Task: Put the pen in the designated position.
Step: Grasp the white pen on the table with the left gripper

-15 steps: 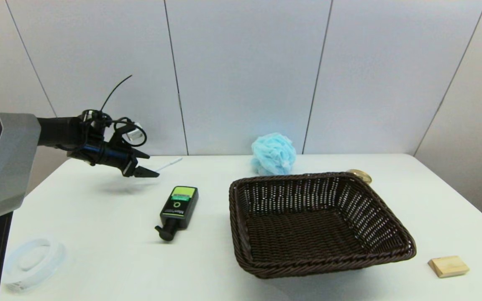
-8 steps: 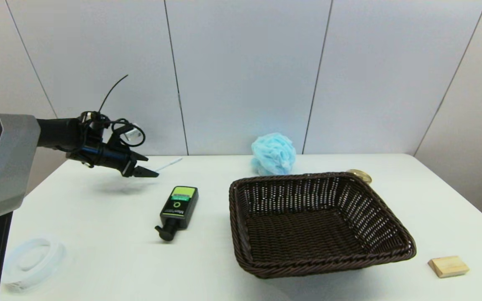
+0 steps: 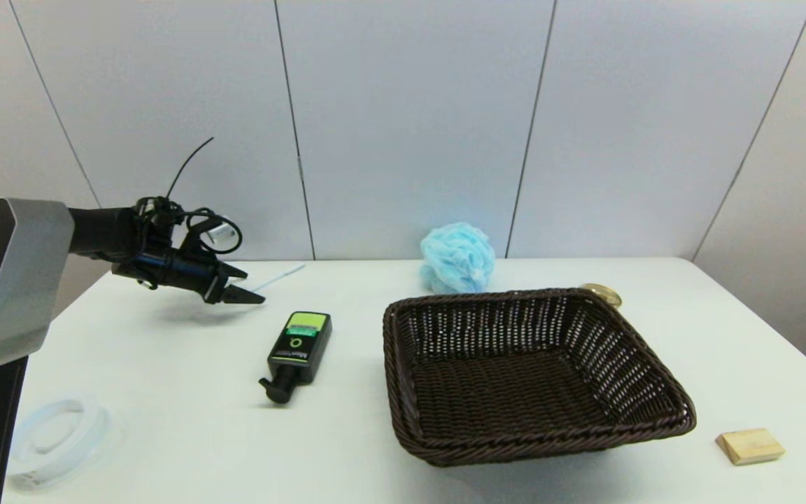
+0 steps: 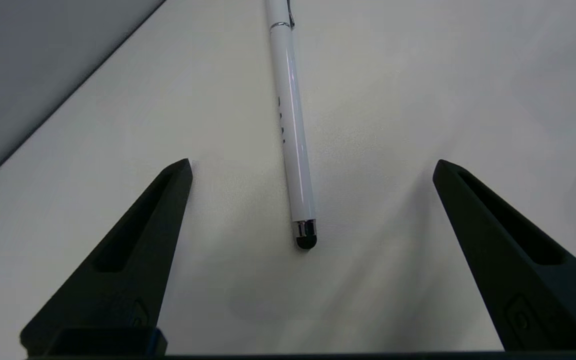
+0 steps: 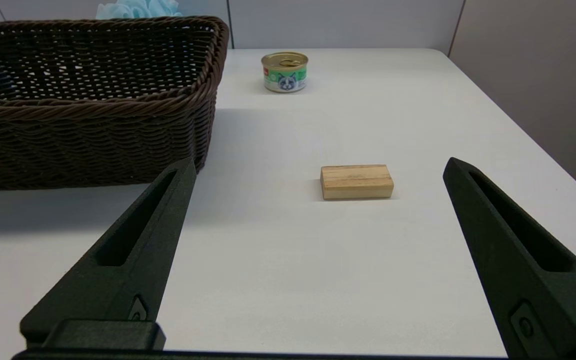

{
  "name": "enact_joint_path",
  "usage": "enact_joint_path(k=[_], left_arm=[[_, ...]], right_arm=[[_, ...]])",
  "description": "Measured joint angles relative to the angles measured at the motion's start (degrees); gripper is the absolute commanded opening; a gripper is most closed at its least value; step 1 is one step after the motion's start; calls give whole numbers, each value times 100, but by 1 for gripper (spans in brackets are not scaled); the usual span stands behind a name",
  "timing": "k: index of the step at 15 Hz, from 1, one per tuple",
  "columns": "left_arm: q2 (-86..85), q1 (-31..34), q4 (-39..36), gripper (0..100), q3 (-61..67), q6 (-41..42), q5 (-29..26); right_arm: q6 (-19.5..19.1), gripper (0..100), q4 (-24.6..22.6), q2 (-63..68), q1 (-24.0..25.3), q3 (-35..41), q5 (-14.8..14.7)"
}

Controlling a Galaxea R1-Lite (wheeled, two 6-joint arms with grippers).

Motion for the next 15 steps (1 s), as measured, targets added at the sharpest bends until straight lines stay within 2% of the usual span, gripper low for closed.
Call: enact_joint_path(k=[15], left_arm=[[184,-27,-28,100,-11,-5,-5]], right_arm=[[2,100,0,0,0,0,-1]])
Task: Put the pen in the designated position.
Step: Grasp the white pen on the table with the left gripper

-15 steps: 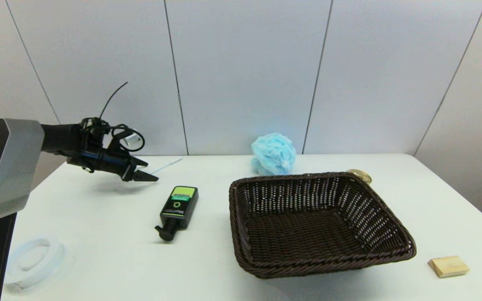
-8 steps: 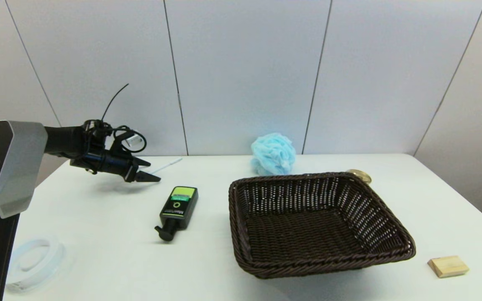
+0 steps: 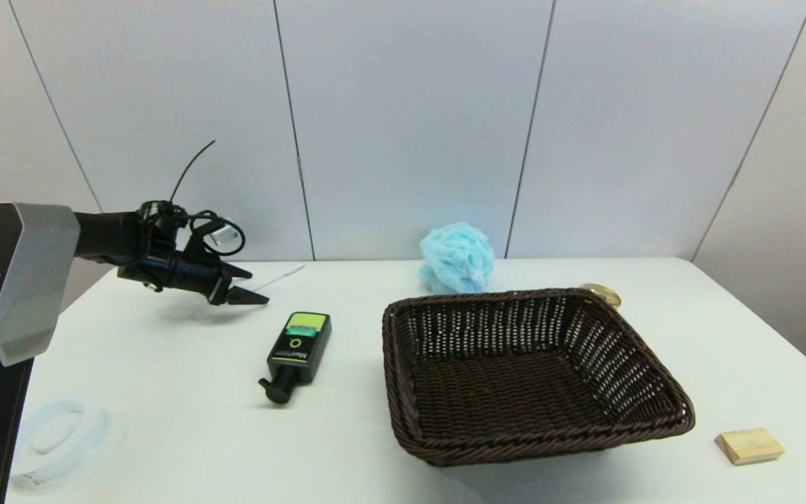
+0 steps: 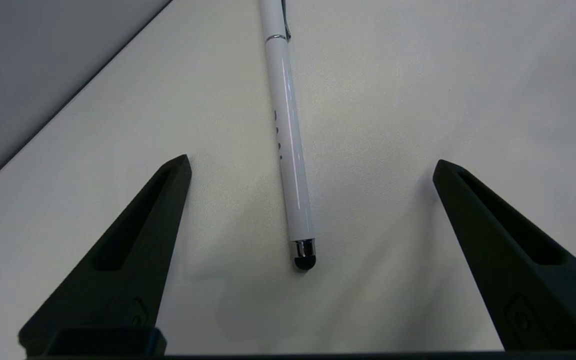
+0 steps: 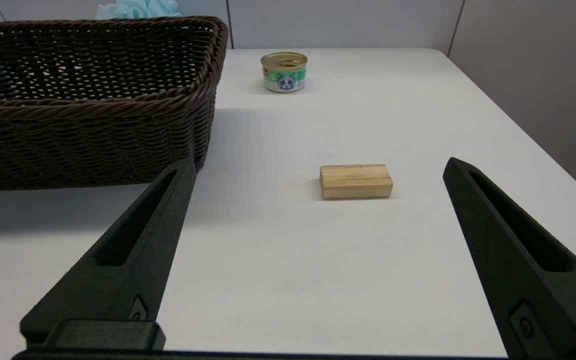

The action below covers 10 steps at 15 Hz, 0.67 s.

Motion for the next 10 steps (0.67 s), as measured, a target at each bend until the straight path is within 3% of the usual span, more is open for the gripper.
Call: enact_joint_path(k=[10], left_arm=[[63,17,6,100,0,110,187]], right_arm=[[-2,100,0,0,0,0,1]])
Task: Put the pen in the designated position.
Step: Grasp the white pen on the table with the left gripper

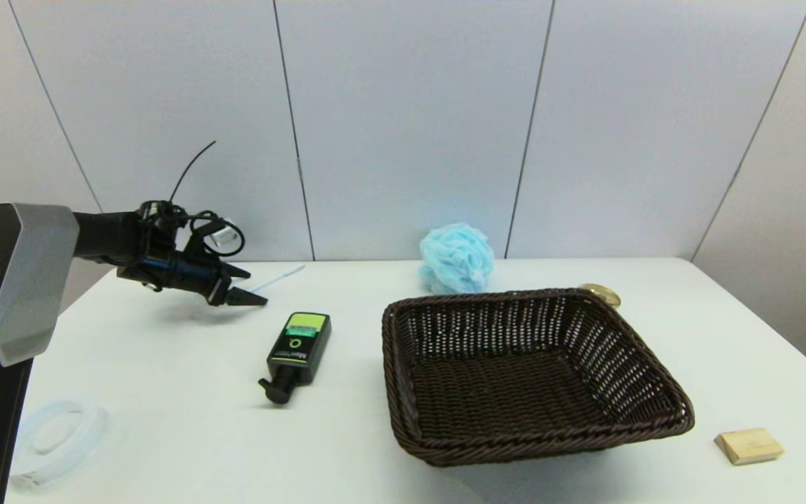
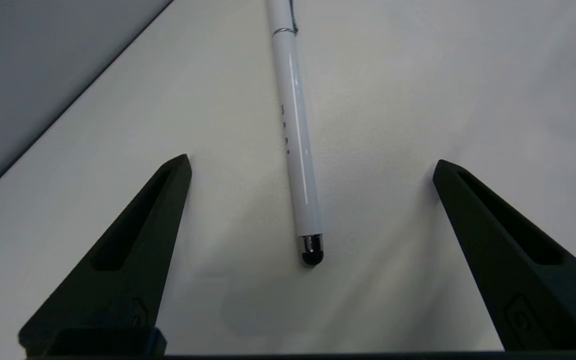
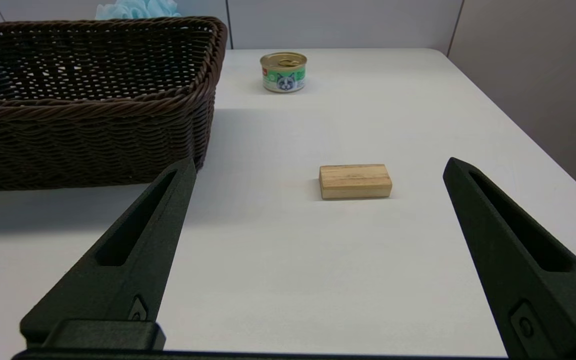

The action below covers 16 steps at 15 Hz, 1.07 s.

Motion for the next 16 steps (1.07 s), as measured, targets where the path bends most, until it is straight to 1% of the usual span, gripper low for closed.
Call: enact_joint_path(k=[4,11,16], left_arm=[[11,-4,-52,100,0,5,138],[30,-17,0,100,0,22,130],[67,-17,251,100,2,171,119]], right_arm=[[0,100,0,0,0,0,0],[-2,100,0,0,0,0,-1],[0,100,2,0,0,0,-4]])
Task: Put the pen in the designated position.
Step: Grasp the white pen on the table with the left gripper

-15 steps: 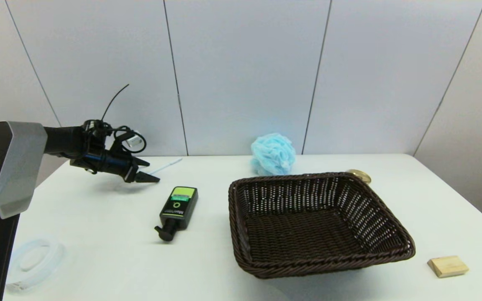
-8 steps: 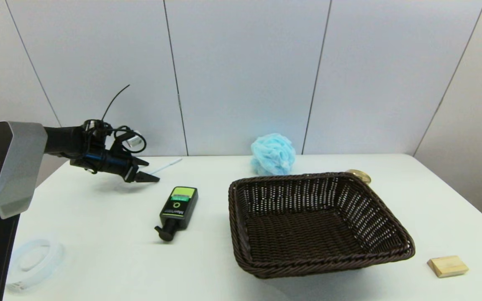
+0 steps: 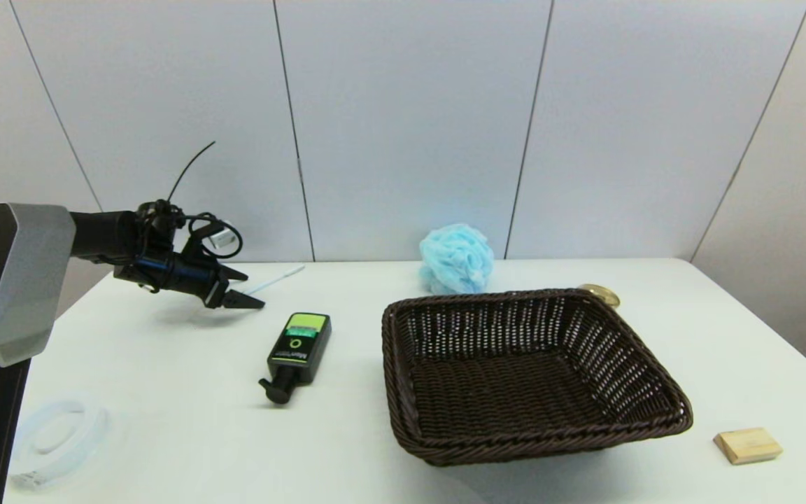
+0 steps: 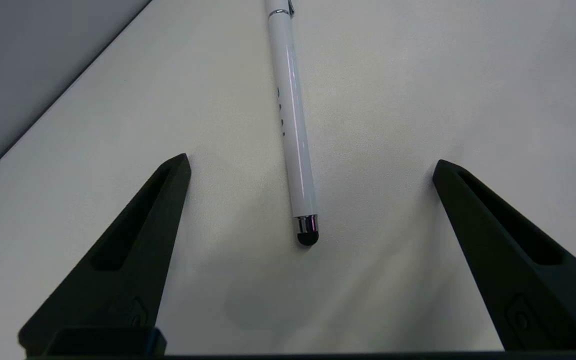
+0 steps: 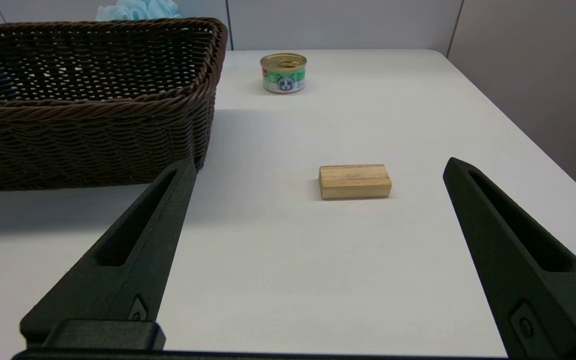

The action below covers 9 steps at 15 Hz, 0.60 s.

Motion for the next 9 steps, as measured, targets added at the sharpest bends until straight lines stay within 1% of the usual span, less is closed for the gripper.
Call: enact_joint_path(k=[9], left_arm=[[0,0,20,100,0,-24,10]], right_arm=[[0,100,-2,0,0,0,2]])
